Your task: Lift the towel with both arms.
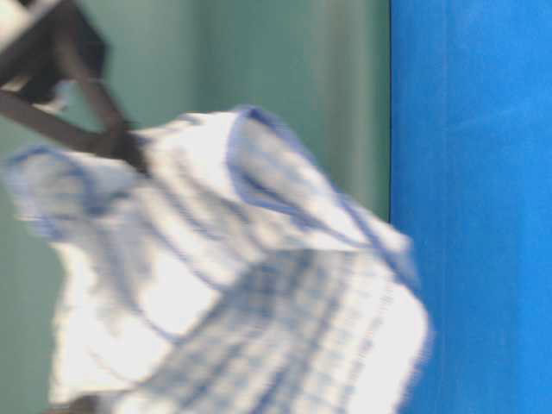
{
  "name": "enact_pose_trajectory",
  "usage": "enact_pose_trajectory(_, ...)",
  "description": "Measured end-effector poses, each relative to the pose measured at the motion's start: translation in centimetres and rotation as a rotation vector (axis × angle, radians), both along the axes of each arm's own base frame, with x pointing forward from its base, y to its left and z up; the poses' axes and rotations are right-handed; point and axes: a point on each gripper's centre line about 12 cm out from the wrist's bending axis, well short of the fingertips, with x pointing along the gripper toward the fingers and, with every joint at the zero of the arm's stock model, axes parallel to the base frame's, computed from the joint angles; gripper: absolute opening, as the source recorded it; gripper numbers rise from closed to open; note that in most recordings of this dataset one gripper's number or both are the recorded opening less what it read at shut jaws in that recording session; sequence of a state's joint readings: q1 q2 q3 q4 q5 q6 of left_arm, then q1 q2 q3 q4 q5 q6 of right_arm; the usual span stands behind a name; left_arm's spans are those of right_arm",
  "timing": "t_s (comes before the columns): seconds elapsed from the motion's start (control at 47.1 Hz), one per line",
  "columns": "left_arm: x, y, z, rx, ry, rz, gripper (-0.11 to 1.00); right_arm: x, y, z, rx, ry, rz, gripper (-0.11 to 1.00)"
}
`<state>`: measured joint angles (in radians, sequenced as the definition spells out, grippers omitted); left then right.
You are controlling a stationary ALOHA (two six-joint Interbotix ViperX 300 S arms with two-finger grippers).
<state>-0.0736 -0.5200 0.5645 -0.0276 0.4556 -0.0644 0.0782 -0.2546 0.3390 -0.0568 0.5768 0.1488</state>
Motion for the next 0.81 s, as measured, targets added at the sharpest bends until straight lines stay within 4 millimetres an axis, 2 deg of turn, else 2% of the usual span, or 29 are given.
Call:
enact_pose_trajectory(0.276, -1.2, 0.1, 5.7, 0.009, -0.096, -0.008, 0.02, -1.8, -0.5, 7.4, -0.027, -0.132, -0.008, 0.07)
enact_pose_trajectory(0.382, -1.5, 0.3, 7.4, 0.020, -0.123, -0.006, 0.02, -2.6, -0.6, 9.4, -0.033, -0.169, -0.012, 0.07)
enact_pose_trajectory(0.552, -2.2, 0.6, 9.7, 0.055, -0.180, -0.013, 0.02, -3.4, -0.8, 10.7, -0.041, -0.187, -0.015, 0.07)
enact_pose_trajectory(0.806, -2.3, 0.7, 9.9, 0.093, -0.185, -0.027, 0.02, -3.4, -0.7, 10.6, -0.058, -0.176, -0.006, 0.07)
